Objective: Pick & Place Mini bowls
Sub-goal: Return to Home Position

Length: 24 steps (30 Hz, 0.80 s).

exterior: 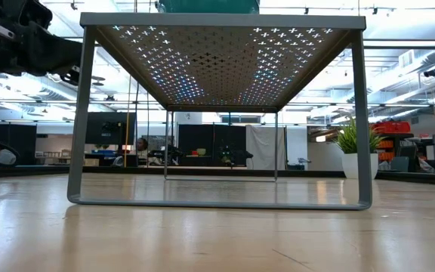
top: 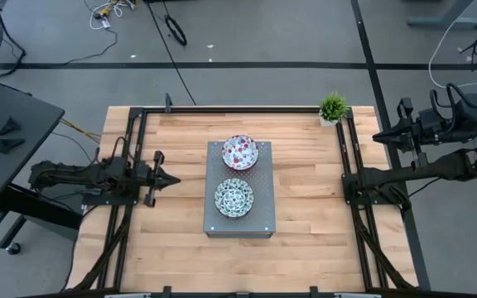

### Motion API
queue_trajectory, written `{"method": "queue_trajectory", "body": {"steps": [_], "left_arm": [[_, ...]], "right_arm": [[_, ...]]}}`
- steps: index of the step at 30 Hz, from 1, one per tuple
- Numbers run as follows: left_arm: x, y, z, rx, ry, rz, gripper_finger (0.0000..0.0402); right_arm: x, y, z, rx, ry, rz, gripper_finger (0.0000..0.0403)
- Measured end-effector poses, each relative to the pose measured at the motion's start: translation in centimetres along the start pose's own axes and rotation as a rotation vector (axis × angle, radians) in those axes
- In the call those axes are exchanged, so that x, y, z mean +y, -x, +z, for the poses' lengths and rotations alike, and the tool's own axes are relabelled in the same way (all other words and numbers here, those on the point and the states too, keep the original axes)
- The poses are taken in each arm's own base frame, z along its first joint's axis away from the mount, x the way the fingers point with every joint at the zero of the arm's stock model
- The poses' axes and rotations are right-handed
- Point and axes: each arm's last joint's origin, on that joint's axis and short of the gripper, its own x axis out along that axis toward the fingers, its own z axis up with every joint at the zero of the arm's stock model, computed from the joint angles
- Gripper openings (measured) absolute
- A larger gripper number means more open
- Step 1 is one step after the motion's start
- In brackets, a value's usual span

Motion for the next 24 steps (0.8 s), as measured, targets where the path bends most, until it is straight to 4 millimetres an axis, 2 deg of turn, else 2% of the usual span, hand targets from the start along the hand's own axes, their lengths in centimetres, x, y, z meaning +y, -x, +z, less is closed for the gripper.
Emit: {"method": "queue_trajectory", "body": {"steps": [11,24], "left_arm": [[0.0,0.1,-1.1,0.116,-0.018,0.01,0.0],[0.0,0.1,-1.4,0.144,-0.062,0.016,0.0009]], "right_arm": [[0.0,0.0,0.0,0.0,0.0,0.0,0.0029],[0.0,0.0,0.0,0.0,0.0,0.0,0.0029]]}}
